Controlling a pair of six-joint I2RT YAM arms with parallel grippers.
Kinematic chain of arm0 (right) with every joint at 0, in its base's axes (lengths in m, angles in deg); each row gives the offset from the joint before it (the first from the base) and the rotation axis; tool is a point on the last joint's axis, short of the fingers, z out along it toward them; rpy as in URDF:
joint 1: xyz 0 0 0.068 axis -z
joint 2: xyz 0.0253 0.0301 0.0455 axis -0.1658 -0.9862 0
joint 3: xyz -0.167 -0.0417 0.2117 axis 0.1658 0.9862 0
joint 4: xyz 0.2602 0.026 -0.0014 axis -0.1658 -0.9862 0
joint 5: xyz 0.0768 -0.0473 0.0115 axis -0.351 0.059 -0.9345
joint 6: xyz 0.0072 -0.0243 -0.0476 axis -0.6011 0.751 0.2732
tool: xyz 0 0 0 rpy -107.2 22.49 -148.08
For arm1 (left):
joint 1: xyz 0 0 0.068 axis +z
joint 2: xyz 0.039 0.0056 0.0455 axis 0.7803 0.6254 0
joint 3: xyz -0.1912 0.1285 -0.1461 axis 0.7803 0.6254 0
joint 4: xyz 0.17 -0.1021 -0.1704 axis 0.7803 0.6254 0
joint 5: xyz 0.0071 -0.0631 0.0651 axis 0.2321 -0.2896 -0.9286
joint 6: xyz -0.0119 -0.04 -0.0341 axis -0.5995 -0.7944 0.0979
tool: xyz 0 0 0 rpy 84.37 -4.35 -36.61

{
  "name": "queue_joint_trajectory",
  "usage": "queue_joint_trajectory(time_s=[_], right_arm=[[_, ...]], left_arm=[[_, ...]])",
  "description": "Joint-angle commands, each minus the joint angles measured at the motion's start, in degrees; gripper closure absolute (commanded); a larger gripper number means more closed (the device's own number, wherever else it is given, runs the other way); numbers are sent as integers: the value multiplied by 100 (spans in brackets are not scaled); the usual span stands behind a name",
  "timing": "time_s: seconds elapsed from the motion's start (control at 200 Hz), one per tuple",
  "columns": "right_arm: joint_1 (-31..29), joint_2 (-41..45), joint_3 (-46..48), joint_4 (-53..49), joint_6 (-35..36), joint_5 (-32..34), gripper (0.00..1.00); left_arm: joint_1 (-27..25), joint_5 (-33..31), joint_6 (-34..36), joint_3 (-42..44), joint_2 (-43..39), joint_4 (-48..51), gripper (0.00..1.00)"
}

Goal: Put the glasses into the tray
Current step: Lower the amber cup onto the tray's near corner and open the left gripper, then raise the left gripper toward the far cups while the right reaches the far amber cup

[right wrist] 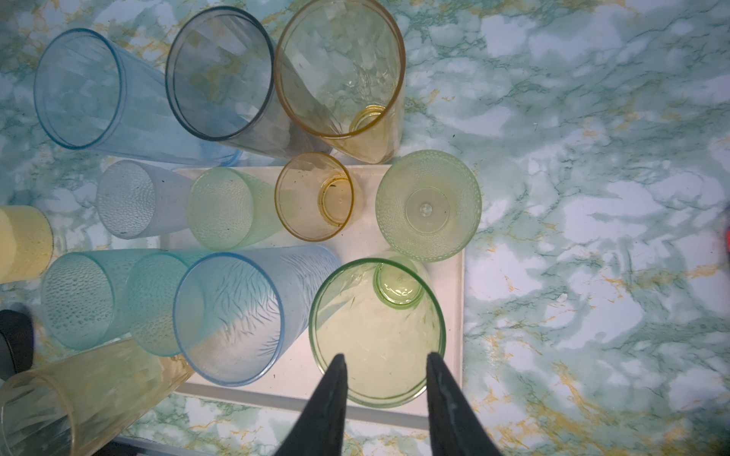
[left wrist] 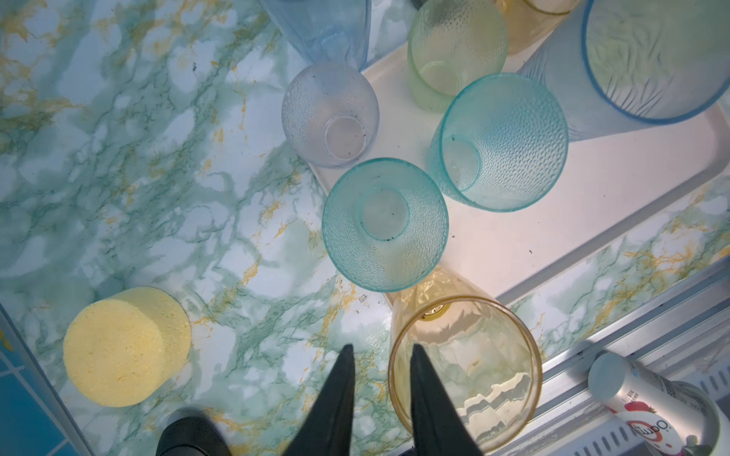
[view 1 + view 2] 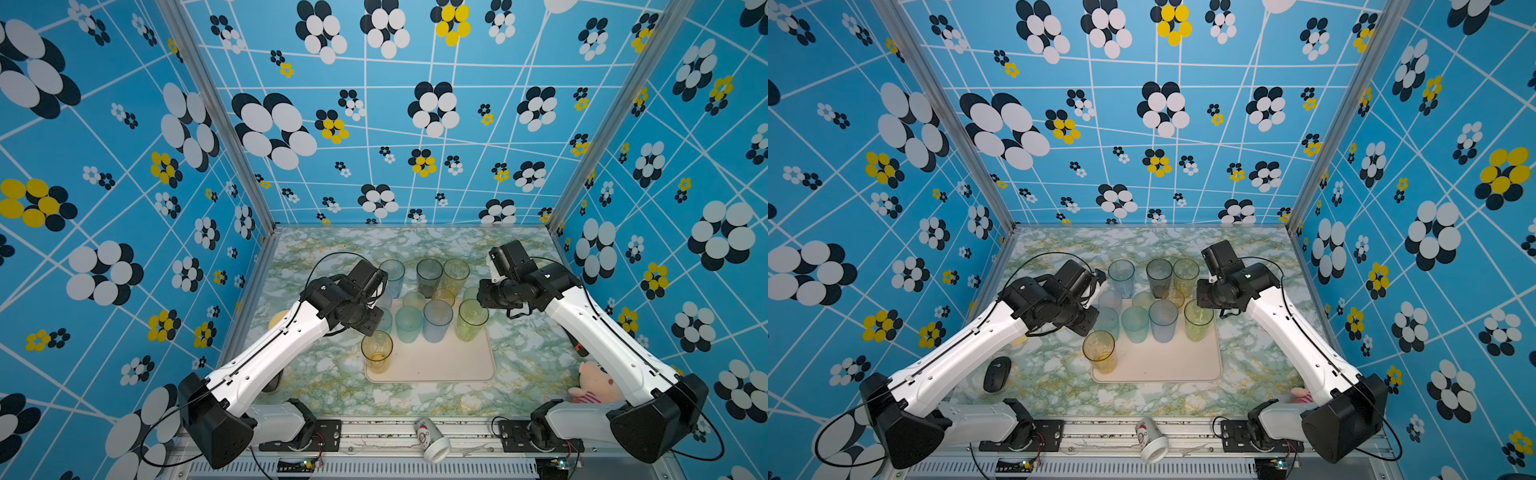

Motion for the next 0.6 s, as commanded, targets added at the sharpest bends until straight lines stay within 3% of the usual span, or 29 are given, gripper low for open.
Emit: queue_joint_trajectory(time_s=[0.0,0.285,0.595], right_arm=[[-52,-95,-154,-38,102,-29,64],[-52,-374,-462,-116,145,169,64],[222,-909,-1004,-11,255,150,65]], left_arm=[[382,20,263,-311,-58,-125,74],[1169,604,298,-899,437,-1064,74],[1497,944,281,-1422,1280,-1670,75]])
